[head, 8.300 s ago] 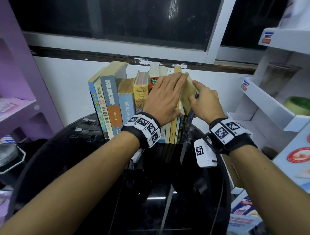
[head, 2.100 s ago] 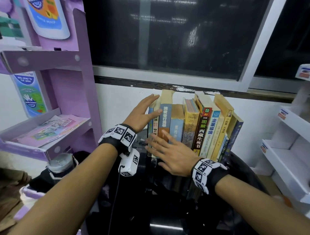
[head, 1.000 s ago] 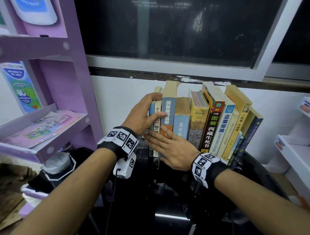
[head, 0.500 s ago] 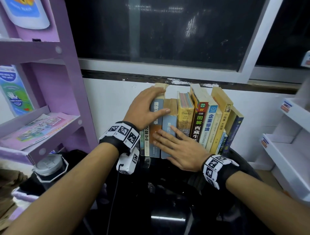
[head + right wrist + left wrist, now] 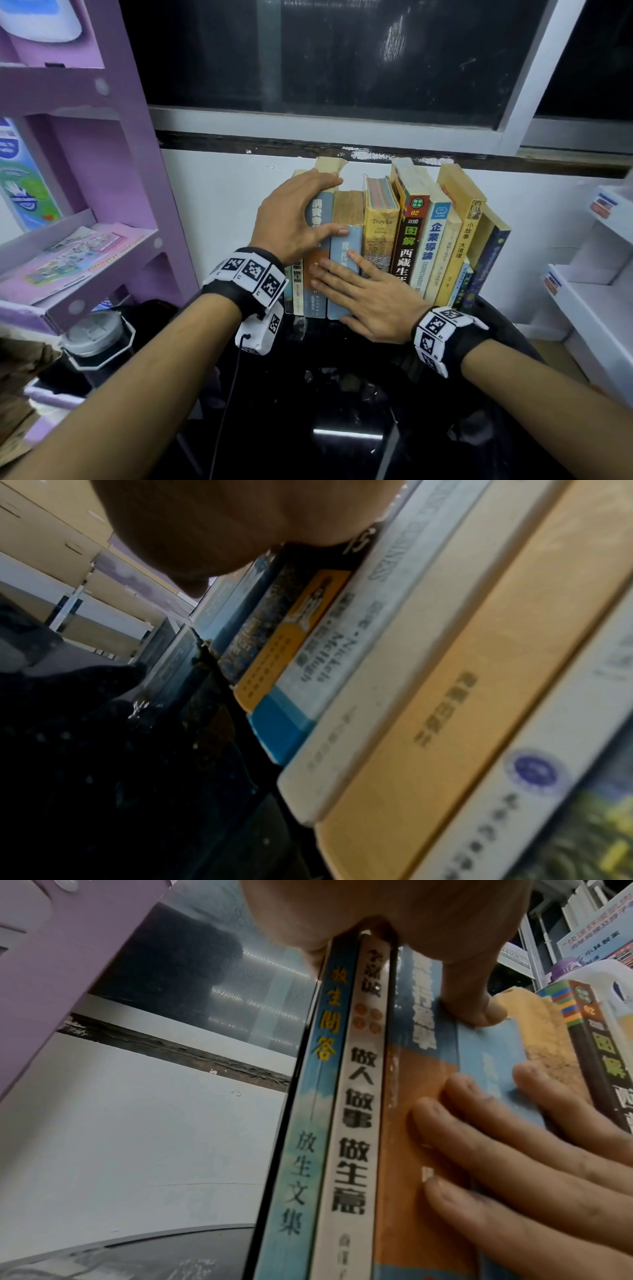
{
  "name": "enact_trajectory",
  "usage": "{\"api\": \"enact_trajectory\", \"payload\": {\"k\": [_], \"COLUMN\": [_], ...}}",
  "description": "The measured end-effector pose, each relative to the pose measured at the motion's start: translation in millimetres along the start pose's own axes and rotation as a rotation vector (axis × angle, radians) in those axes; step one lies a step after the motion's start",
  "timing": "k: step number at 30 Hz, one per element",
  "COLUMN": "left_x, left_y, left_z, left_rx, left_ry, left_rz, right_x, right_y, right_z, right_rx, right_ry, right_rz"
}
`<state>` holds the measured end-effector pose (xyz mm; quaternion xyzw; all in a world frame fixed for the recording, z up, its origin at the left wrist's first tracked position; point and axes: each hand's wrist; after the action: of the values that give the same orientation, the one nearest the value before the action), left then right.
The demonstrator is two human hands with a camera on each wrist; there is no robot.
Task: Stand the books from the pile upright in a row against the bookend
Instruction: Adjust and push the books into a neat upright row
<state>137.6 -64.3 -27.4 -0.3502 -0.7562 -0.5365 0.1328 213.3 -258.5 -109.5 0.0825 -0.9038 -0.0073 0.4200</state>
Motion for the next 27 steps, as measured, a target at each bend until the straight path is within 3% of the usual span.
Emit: {"api": "enact_trajectory", "payload": {"k": [14,21,27], "left_x": [8.9,15.2,1.6], "left_y": [-0.4,6.1,7.4], "left_z": [-6.4,-22.3,-60.8], "left_rx": [0.004,-0.076,-0.127], "left_ry": [0.058,0.209,0.017], "left_rz": [0.069,0.075,0.133], "right_x": [15.3,26.7,29.7], "right_y": [-7.1,-42.8,-51.1], "right_z": [3.4,1.8,-2.9], "right_rx": [-0.004,-0.117,-0.173], "right_ry": [0.029,0.054,0.038], "right_rz": [0.018,0.037,0.037]}}
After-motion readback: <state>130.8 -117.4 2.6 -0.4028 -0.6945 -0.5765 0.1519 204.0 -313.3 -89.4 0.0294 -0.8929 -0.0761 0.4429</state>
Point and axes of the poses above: each hand's wrist, its own y-axis towards the middle knuckle, its own x-axis out of the back of the hand, z = x × y, and after that the axes turned 10 degrees about x, right-handed
